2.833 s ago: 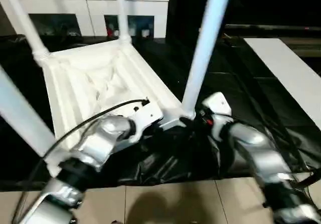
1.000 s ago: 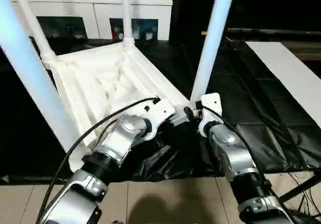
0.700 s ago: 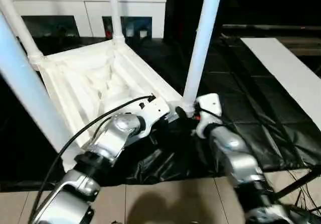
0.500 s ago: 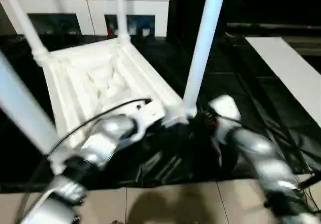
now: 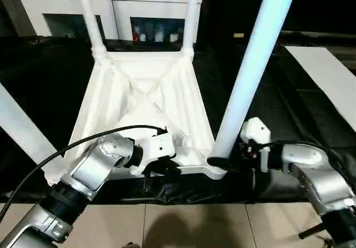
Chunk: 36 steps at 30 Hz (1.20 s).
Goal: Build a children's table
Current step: Rotate leg to tighten
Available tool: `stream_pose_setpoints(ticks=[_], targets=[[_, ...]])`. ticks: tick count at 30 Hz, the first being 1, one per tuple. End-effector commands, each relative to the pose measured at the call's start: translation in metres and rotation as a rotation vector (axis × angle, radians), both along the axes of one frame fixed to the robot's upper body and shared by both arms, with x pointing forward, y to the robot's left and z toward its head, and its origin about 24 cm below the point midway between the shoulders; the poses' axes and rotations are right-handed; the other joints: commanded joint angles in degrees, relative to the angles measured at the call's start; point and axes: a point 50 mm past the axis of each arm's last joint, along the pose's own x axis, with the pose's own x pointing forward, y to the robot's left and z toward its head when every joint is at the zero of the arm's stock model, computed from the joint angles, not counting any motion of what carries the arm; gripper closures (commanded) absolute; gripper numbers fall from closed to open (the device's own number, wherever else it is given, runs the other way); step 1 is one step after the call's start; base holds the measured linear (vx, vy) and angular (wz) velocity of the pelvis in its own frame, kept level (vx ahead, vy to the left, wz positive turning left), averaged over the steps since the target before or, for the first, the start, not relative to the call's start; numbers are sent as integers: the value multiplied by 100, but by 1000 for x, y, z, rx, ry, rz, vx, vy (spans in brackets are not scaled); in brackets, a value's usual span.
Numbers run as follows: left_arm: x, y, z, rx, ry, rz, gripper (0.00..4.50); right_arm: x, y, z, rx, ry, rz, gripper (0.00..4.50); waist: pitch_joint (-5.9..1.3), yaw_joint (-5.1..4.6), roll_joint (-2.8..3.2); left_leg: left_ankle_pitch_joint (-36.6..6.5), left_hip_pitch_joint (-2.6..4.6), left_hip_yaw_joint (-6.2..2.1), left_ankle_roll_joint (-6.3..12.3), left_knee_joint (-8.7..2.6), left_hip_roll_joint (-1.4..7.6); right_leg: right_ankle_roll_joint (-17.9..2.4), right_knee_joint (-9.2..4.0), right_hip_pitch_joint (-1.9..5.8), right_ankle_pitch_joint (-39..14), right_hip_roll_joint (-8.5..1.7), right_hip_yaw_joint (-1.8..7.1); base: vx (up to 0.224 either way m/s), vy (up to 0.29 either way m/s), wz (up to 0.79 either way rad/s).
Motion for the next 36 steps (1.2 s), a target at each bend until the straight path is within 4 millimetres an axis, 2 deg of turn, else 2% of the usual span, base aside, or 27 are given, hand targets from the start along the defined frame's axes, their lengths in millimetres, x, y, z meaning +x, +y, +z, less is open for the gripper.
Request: stream_pose_setpoints(ticks=[1, 9, 11, 16, 18, 19, 21, 29, 32, 33, 34, 35, 36], targets=[[-2, -2, -4, 25, 16, -20, 450, 2, 0, -3, -56, -5, 27, 73, -270, -25, -24, -1546, 77, -52, 154, -456, 205, -1068, -472, 186, -1763, -302, 207, 0, 0, 0], [-1, 3, -3, 36, 12, -9, 450, 4, -4, -6, -94, 5, 52, 73, -283, -36, -38, -1400, 61, -49, 240, -444, 200, -1096, -452, 199, -1590, -292, 198, 0, 0, 0], [-1, 3, -3, 38, 13, -10, 450, 4, -5, -6, -91, 10, 52, 99, -285, -37, -18, -1405, 64, -53, 233, -446, 203, -1111, -449, 198, -1566, -289, 195, 0, 0, 0], [-1, 5, -4, 44, 16, -9, 450, 1, -5, -9, -85, 46, 80, 146, -285, -42, -21, -1439, 66, -53, 246, -447, 203, -1146, -450, 198, -1566, -285, 191, 0, 0, 0], [-1, 5, -4, 46, 15, -9, 450, 0, -5, -9, -88, 49, 82, 151, -291, -41, -25, -1380, 56, -53, 257, -443, 202, -1164, -441, 211, -1478, -286, 193, 0, 0, 0], [-1, 5, -4, 47, 15, -8, 450, 0, -5, -10, -87, 57, 83, 155, -288, -38, -8, -1380, 62, -55, 253, -446, 204, -1169, -438, 207, -1461, -287, 191, 0, 0, 0], [0, 6, -4, 47, 16, -7, 450, -1, -5, -11, -85, 66, 84, 180, -290, -44, -17, -1408, 68, -51, 252, -442, 203, -1179, -441, 203, -1464, -283, 191, 0, 0, 0], [-1, 6, -5, 48, 15, 12, 450, -1, -4, -15, -75, 77, 41, 188, -290, -45, -24, -1374, 65, -50, 254, -441, 201, -1189, -435, 209, -1447, -280, 189, 0, 0, 0], [6, 5, -6, 38, -14, 83, 450, 8, -4, -18, -68, 50, -82, 188, -273, -58, -21, -1476, 62, -52, 206, -453, 195, -1140, -458, 195, -1661, -281, 189, 0, 0, 0], [18, 2, -6, 28, -56, 185, 450, 18, -3, -23, -61, 33, -244, 188, -260, -76, -23, -1582, 69, -49, 147, -457, 184, -1084, -483, 170, -1889, -280, 187, 0, 0, 0], [18, 2, -6, 28, -56, 185, 450, 18, -3, -23, -61, 33, -244, 188, -259, -98, -29, -1687, 84, -59, 48, -455, 166, -1012, -504, 155, -2158, -277, 179, 0, 0, 0], [40, -3, -4, 15, -125, 394, 450, 29, 0, -31, -31, 45, -488, 188, -258, -126, -56, -1722, 72, -65, 6, -464, 164, -968, -514, 163, -2282, -276, 174, -64, 2, -3], [46, -5, -3, 10, -143, 450, 450, 31, 2, -34, -24, 56, -565, 188, -248, -172, -39, -1827, 88, -75, -129, -458, 135, -871, -533, 124, -2600, -270, 164, -64, 2, -3]])
